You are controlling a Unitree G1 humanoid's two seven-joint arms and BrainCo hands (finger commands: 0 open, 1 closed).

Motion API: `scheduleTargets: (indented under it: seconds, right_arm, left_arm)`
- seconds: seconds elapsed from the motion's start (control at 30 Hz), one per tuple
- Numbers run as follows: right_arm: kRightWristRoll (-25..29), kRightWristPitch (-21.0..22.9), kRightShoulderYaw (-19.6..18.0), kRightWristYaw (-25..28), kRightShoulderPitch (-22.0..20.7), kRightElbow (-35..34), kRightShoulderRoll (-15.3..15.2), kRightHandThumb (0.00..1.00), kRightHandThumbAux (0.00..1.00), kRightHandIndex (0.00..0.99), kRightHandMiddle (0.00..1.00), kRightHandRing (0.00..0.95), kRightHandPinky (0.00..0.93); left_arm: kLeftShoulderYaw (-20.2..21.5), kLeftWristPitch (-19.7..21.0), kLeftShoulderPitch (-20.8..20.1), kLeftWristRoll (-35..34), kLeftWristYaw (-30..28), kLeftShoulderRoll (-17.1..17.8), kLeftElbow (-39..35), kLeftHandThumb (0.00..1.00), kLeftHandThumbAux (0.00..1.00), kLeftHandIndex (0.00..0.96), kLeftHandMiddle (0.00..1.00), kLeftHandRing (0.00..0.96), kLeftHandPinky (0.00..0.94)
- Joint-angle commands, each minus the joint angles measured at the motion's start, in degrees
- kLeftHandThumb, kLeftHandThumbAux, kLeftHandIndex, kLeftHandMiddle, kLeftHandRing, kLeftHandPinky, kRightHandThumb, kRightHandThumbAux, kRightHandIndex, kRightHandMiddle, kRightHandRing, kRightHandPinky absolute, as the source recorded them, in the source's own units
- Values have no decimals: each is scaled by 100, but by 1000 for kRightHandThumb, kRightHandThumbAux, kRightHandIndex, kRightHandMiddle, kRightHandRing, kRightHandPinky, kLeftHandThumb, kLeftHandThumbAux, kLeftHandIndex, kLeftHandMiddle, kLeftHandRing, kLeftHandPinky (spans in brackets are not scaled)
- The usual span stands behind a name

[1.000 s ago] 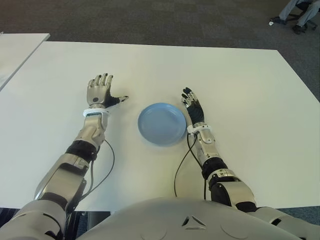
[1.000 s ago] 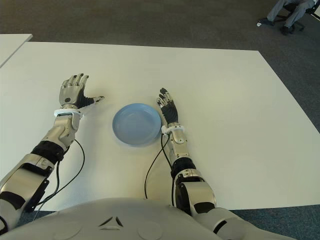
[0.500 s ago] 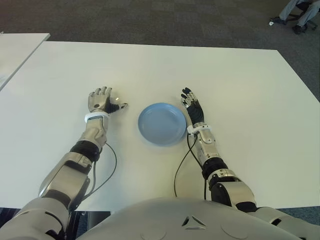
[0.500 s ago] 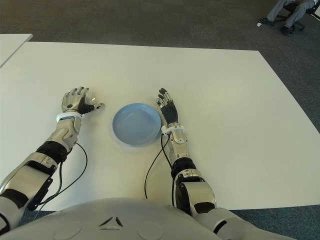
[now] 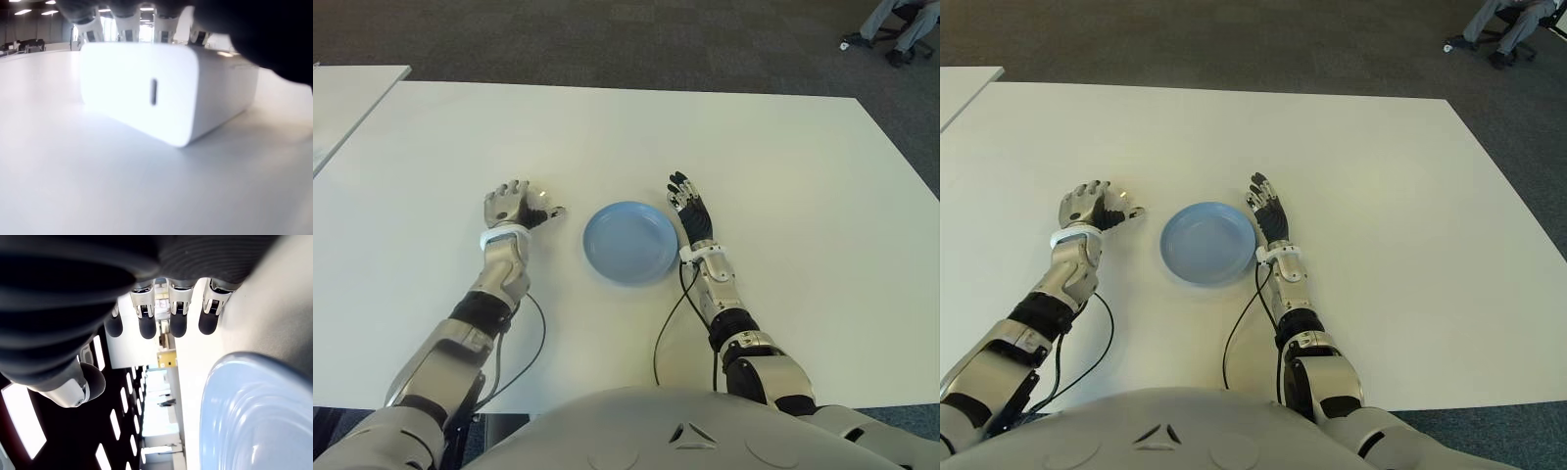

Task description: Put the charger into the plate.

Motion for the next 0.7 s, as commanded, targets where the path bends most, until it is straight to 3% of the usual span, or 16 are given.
scheduleTargets:
  seconds: [0.03, 0.3, 0.7]
  right_arm:
    - [8, 170, -33, 2, 269, 309, 2, 0, 549, 58, 106, 70, 53]
    - [10, 151, -49, 4, 255, 334, -3, 0, 548, 58, 108, 71, 50]
    - [19, 101, -58, 53, 253, 357, -23, 0, 552, 55, 103, 66, 44]
  left_arm:
    - [48, 270, 196, 11, -176, 39, -288, 116, 244, 0, 0, 0, 0]
    - [25, 766, 402, 88, -446, 98, -768, 98, 256, 0, 0, 0, 0]
    - [33, 1054, 635, 48, -559, 91, -831, 83, 269, 0, 0, 0, 0]
